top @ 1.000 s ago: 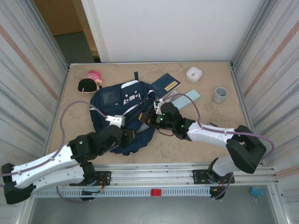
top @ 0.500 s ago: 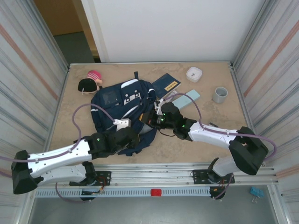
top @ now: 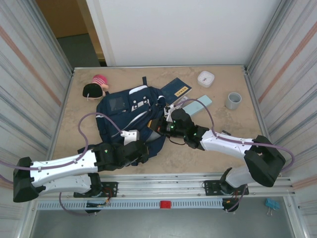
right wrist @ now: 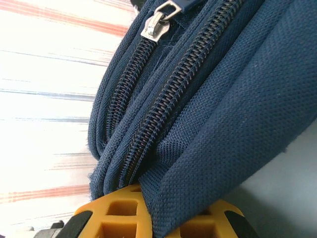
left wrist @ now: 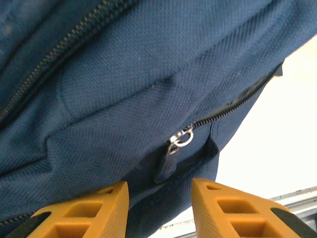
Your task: Pack the student bag
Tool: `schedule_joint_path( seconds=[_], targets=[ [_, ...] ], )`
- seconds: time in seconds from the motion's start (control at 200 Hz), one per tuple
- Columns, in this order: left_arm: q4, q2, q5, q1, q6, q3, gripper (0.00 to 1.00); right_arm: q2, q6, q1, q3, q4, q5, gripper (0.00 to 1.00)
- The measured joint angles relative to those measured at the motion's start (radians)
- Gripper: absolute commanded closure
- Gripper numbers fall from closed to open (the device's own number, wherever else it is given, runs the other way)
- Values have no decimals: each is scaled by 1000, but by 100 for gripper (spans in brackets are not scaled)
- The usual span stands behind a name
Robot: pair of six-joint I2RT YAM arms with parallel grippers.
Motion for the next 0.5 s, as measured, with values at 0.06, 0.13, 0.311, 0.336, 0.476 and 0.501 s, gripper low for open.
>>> schedule_joint_path(
  seconds=[0.06,0.13,0.311,0.336,0.476,0.501],
  targets=[
    [8,8,-15,0,-2,0,65,0,0,6,6,0,3,97],
    [23,26,-27,0,-8,0,67,0,0,12,11,1,6,98],
    [59,58,-50,-1,-27,0,74,0,0,27,19,0,14,98],
    [59,60,-55,-1,-34,0,77,0,0,29,21,0,13,98],
    [50,66,-85,-1,-66,0,89,0,0,34,23,0,18,98],
    [46,66,-91,-1,-71,0,91,0,0,34,23,0,19,98]
  ],
)
